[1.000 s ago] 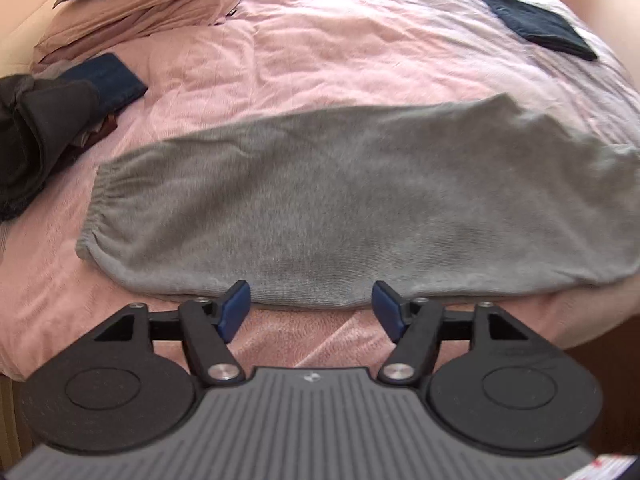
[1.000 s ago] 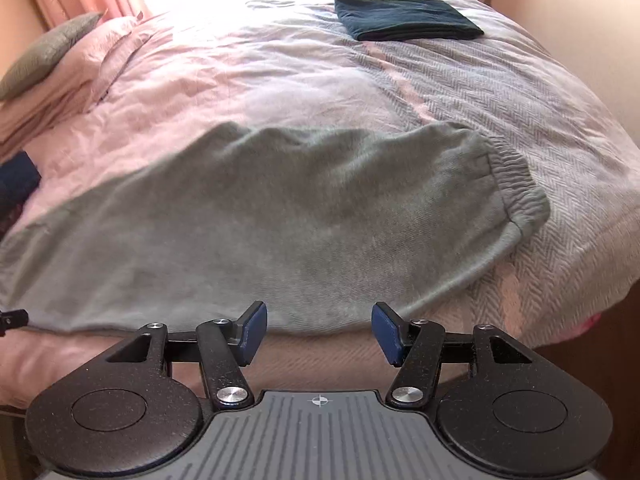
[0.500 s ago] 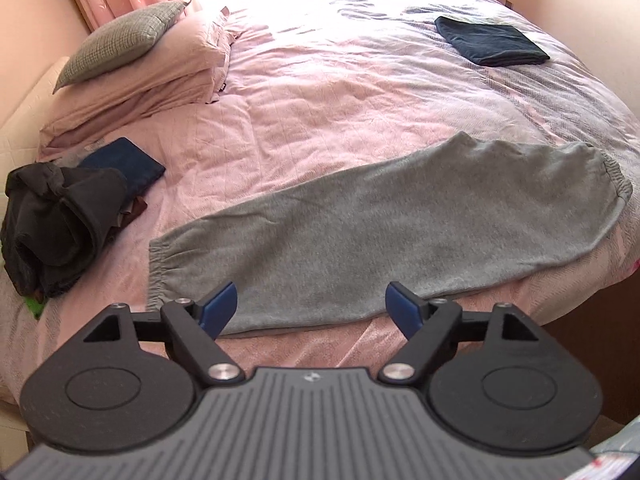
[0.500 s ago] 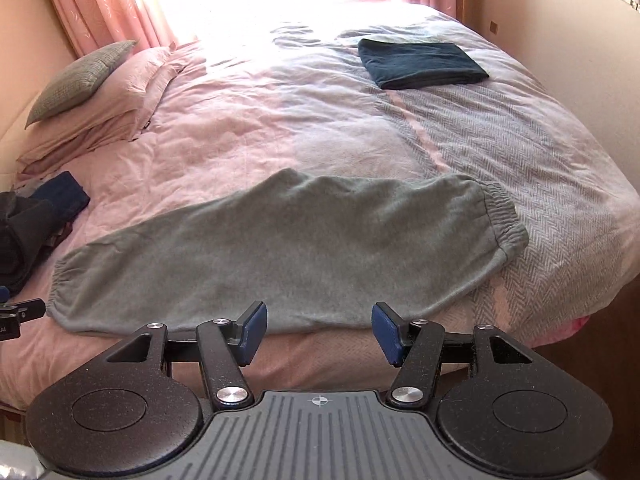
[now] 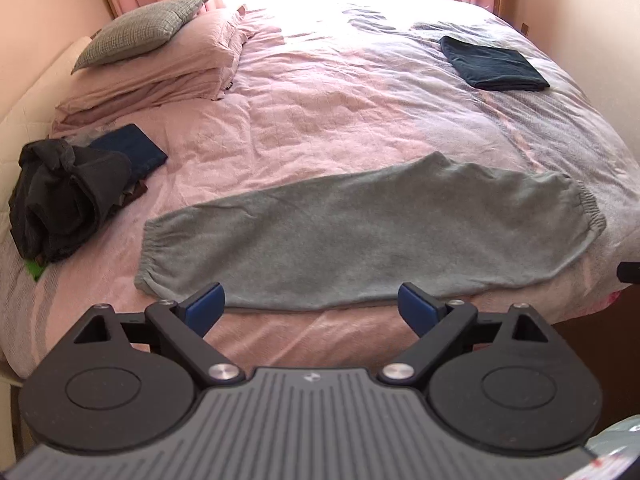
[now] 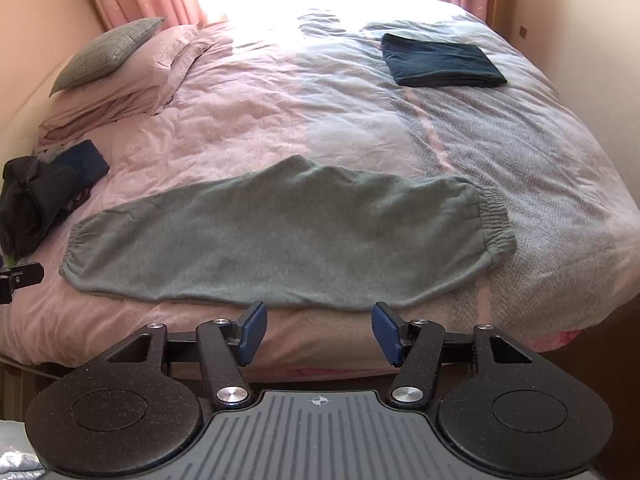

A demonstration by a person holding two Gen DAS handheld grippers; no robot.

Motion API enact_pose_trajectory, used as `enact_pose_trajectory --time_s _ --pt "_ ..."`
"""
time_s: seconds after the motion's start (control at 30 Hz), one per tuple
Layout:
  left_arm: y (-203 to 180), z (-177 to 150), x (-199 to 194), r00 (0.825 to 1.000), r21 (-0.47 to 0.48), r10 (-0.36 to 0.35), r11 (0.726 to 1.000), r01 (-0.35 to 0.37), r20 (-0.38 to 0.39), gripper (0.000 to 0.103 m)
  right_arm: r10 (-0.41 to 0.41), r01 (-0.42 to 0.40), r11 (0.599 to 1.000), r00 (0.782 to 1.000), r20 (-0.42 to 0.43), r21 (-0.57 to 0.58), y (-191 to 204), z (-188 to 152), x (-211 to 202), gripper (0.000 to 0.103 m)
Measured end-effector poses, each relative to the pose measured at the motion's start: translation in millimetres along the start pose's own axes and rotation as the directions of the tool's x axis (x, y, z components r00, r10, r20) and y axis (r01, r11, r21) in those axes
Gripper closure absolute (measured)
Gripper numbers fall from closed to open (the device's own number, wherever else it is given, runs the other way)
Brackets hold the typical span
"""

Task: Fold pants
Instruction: 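Pull both grippers back above the legs-together sweatpants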

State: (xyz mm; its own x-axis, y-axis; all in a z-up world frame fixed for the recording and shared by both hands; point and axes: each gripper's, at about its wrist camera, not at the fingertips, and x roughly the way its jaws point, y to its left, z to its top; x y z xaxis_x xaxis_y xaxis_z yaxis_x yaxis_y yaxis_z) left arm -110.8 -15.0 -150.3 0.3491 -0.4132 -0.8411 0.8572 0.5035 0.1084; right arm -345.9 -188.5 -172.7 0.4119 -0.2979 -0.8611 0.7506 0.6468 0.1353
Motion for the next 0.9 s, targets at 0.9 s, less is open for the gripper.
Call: enact_pose_trajectory --time_s 0.9 --pt "16.6 -43.4 18.6 1.000 -0.304 -0.009 0.953 0.003 -0.018 0.017 0.032 -0.031 0.999 0.999 -0.032 0.023 -66.3 -3.3 14.2 0.048"
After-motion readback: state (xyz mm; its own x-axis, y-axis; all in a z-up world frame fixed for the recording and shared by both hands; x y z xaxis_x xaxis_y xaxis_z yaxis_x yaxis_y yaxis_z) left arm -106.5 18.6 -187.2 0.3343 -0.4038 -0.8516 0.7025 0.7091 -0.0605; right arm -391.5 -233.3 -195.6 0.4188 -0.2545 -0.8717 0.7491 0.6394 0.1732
